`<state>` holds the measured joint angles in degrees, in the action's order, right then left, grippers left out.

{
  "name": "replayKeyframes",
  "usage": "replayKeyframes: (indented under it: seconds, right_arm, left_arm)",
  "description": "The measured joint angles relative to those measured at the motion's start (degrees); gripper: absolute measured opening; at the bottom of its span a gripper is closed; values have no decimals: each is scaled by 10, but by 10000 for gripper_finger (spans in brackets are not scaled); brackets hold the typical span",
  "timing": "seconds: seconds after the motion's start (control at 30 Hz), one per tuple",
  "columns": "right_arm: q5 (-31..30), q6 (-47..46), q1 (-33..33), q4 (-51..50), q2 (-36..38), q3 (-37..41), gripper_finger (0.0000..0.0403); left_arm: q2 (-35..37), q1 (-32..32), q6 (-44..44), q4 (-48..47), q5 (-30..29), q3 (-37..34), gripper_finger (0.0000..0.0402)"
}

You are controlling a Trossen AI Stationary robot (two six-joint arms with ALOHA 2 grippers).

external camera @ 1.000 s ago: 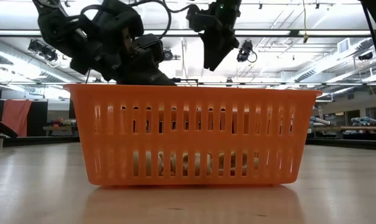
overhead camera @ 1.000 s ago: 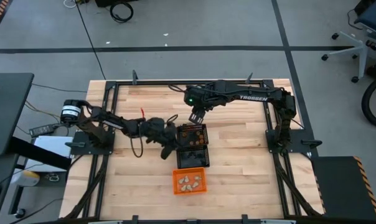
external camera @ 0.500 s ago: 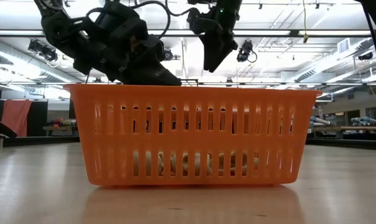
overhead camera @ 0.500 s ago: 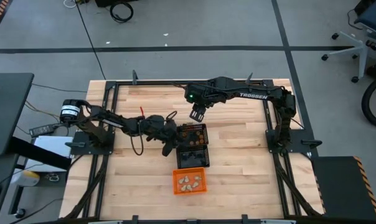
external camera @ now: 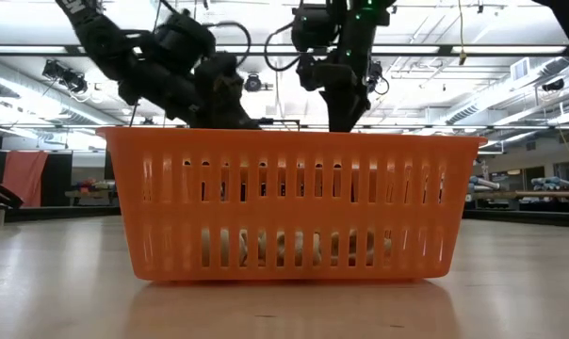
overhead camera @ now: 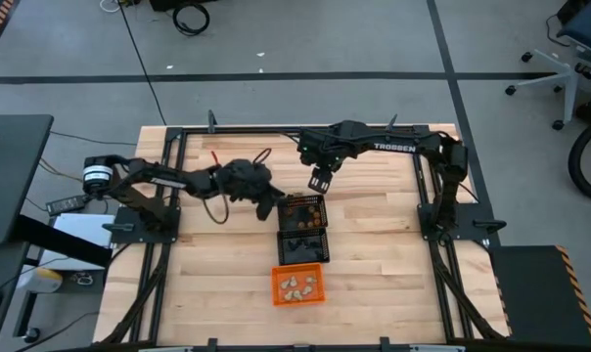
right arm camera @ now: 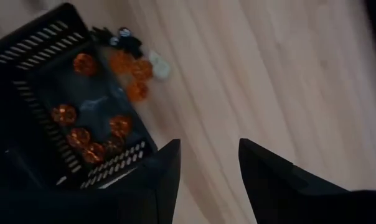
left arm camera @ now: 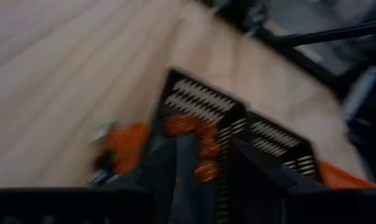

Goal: Sort Halloween decoration
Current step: Put the white skull toy into the orange bin

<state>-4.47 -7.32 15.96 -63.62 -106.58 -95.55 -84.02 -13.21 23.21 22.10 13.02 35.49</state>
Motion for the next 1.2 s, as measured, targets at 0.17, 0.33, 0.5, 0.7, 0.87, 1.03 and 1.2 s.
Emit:
replayKeyframes:
  seconds: [0.17, 0.33, 0.5, 0.7, 0.87, 1.03, 1.2]
  right_arm:
    - [44, 42, 22, 26, 1, 33, 166]
    - [59, 86, 40, 38, 1, 57, 165]
    - [60, 86, 49, 48, 1, 68, 165]
    - [40, 71, 56, 1, 20, 69, 165]
    - [25, 69, 60, -41, 66, 69, 165]
    - [11, 66, 72, -56, 127, 69, 165]
    - [10, 41, 83, -39, 178, 68, 165]
  left_arm:
    - [-15, -44, -8, -120, 1, 62, 153]
    - [-45, -86, 12, -200, 2, 143, 153]
    - [-110, -107, 84, -303, 16, 242, 153]
    - [-188, -105, 120, -424, 19, 365, 153]
    - [-233, -102, 141, -457, 26, 424, 154]
    - [-270, -101, 149, -462, 47, 439, 178]
    - [-287, -84, 125, -466, 48, 440, 218]
